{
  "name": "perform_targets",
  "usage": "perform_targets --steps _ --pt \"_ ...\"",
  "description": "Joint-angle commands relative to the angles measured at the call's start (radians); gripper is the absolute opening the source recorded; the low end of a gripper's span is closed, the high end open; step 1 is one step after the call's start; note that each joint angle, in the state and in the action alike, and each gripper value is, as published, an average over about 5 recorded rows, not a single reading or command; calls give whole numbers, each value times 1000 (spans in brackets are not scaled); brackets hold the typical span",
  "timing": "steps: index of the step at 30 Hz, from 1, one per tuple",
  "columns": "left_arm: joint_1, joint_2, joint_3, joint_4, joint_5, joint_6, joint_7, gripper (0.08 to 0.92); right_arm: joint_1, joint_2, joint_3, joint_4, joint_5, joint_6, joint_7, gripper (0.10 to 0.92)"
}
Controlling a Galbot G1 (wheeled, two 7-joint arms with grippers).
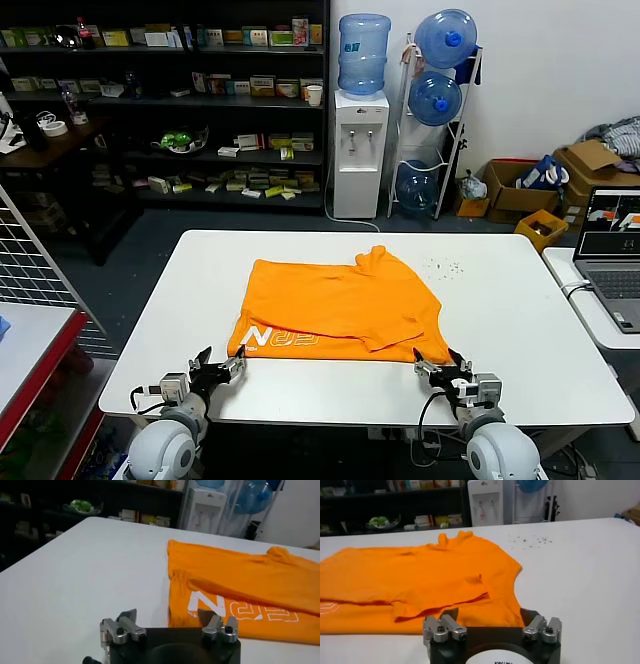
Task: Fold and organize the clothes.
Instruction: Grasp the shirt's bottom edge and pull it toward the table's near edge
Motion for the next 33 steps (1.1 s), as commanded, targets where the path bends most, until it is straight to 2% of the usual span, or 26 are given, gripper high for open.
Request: perform_targets --steps 1,12,20,23,26,33 --pt "-5 -3 4 27 0 -1 8 758 -12 -8 8 -3 38 -20 9 706" --pt "-5 -3 15 4 -6 -1 7 439 -28 -7 12 22 46 -6 25 385" --pt "42 18 1 -124 -39 9 -35 205 -106 -30 33 129 72 -15 51 160" --pt "85 33 -20 -188 -58 21 -55 128 -176 -44 47 192 77 -22 58 124" --pt "148 48 -42 -243 -68 31 -71 93 -255 -55 66 248 79 -29 64 124" --pt "339 63 -74 -349 -67 36 -96 92 -403 -59 115 329 81 -47 78 124"
